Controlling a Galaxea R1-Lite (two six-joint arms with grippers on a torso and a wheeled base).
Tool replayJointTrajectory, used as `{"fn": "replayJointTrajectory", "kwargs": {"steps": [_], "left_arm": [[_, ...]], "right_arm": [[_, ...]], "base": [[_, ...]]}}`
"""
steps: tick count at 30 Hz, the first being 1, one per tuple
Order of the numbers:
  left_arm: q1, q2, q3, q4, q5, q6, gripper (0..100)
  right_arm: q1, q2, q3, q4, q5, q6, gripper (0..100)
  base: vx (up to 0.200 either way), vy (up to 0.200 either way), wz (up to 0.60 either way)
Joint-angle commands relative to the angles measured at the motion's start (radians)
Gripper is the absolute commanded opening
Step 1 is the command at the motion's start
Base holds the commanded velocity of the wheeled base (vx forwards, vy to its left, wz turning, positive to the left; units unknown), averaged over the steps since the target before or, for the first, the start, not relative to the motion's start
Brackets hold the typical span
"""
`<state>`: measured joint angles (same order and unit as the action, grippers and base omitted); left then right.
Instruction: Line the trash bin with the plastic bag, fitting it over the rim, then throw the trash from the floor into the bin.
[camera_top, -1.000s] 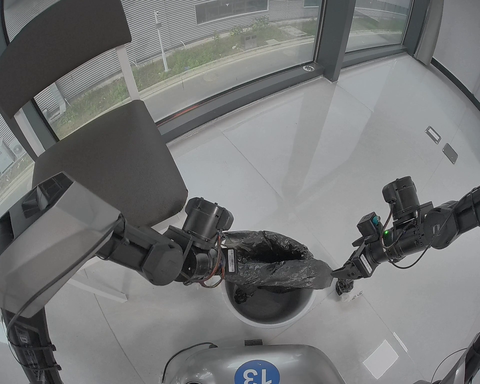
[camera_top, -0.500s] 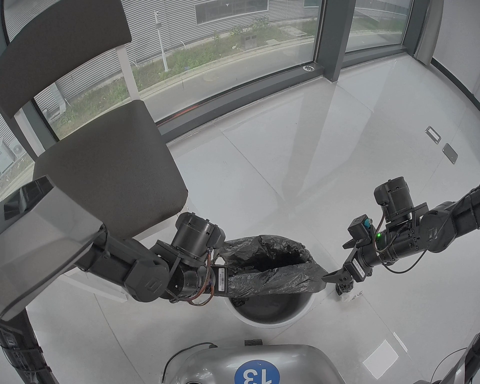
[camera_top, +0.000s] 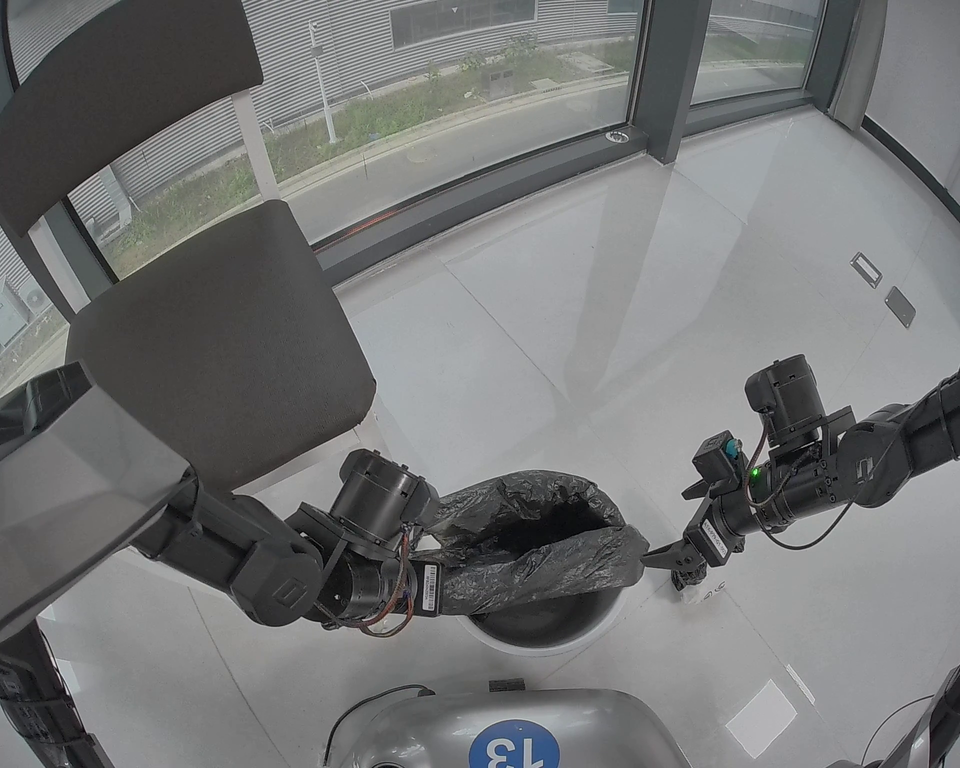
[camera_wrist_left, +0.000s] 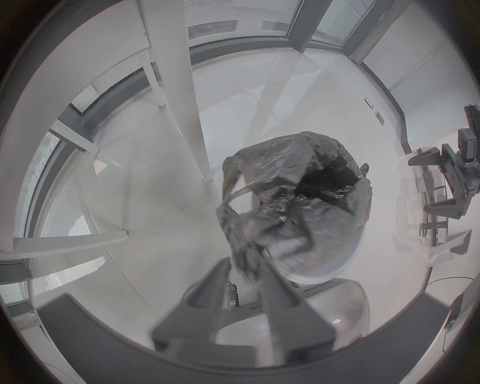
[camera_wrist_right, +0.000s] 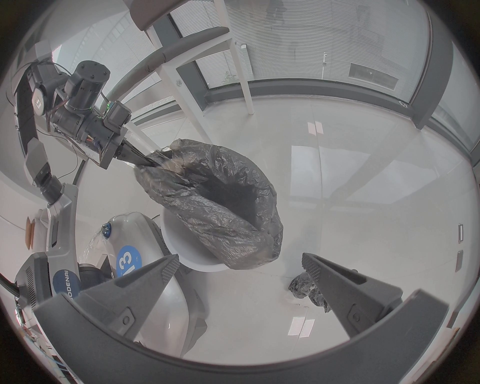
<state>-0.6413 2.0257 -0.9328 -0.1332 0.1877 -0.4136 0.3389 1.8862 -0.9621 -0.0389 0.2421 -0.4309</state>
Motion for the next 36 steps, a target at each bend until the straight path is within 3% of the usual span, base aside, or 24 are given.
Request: {"fn": "replayJointTrajectory", "kwargs": {"steps": [1,9,17,24,36], "left_arm": [[0.000,-0.001,0.003,-0.003,-0.001,-0.001,100],[-0.008,-0.004,-0.006,-0.006,0.003,-0.001,100],[-0.031,-0.036,-0.098,-0.005,0.035,0.029,100],[-0.055,-0.088,-0.138,-0.006,0.044,0.038,100],[-0.026,-0.196,-0.199,-0.005,0.052,0.053,100]], "right_arm": [[0.000,-0.001,0.003,0.001,0.000,-0.002,100],[0.008,0.008,-0.020,-0.002,0.000,-0.002,100],[0.081,0.057,-0.067,-0.004,0.002,-0.008,100],[0.126,0.148,-0.115,-0.035,0.091,-0.029,100],[0.126,0.346,-0.242,-0.065,0.103,-0.066,100]], "base": [[0.000,0.000,0.00],[0.000,0.000,0.00],[0.000,0.000,0.00],[0.000,0.000,0.00],[0.000,0.000,0.00]]}}
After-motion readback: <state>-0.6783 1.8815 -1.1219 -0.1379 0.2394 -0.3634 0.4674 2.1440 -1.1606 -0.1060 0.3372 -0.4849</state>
